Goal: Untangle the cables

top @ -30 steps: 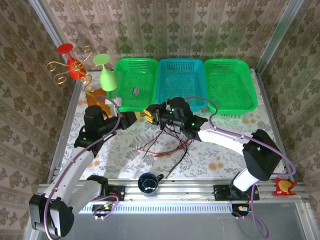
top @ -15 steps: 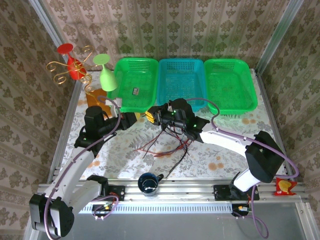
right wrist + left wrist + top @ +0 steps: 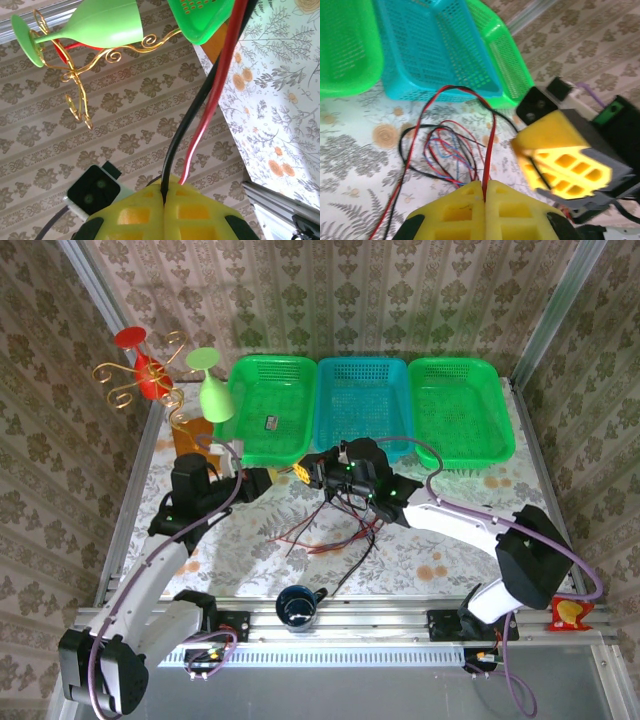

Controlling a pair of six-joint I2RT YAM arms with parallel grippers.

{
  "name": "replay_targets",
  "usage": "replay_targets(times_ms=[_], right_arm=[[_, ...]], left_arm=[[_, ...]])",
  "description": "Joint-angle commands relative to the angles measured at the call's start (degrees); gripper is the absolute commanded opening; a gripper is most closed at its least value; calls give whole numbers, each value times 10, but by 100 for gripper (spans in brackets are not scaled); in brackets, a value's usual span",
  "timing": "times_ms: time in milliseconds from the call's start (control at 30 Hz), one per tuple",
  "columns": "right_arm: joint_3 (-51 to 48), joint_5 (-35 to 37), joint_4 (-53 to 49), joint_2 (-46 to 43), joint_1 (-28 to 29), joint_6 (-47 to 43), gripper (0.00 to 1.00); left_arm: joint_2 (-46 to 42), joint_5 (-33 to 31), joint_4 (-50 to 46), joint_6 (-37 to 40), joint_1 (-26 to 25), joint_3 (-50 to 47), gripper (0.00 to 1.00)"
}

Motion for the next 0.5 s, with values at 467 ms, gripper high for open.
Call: replay_targets(times_ms=[467], right_arm=[[0,2,-36,-134,-106,-69,0]], left_arm=[[-75,-267,-209,57,2,63,0]])
